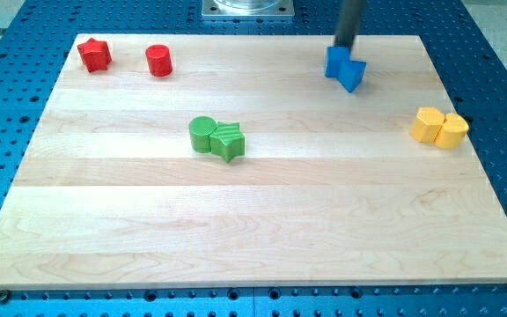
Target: Slide the blue cube vertically above the green circle
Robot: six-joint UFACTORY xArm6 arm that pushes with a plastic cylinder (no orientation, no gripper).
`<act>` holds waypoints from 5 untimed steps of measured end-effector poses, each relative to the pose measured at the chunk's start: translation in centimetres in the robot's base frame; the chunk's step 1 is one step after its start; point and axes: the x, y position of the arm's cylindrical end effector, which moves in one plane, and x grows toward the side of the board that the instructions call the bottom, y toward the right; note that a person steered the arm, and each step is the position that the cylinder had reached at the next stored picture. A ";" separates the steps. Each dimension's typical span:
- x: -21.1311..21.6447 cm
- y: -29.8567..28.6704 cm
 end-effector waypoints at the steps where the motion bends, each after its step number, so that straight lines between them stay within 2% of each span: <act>1: 0.9 1.3; 2: 2.1 7.3; 3: 4.6 6.1; 5: 4.7 -0.4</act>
